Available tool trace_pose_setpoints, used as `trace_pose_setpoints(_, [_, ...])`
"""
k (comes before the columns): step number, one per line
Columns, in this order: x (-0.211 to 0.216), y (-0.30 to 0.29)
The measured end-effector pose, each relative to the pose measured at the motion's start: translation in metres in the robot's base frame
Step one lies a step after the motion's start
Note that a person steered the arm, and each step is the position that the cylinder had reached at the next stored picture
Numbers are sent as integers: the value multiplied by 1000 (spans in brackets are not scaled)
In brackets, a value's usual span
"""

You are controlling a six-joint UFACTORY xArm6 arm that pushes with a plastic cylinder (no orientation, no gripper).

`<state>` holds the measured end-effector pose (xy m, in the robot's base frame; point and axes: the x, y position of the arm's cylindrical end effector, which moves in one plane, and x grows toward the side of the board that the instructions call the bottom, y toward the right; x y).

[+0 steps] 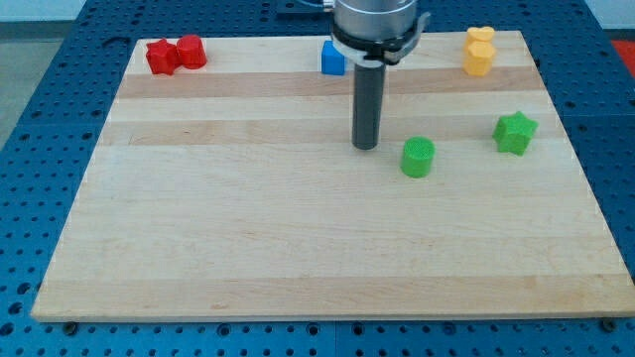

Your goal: Place the green circle to the bottom of the green star

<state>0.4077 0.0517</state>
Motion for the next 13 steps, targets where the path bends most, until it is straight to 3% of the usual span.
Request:
trace_pose_setpoints(2, [29,86])
trace_pose_setpoints(3, [29,88])
trace_pose_setpoints(4, [30,46])
trace_pose_setpoints(6, [81,45])
trace_pose_setpoints(8, [79,96])
trace_pose_setpoints(11, [58,79])
trace_pose_setpoints(13, [50,129])
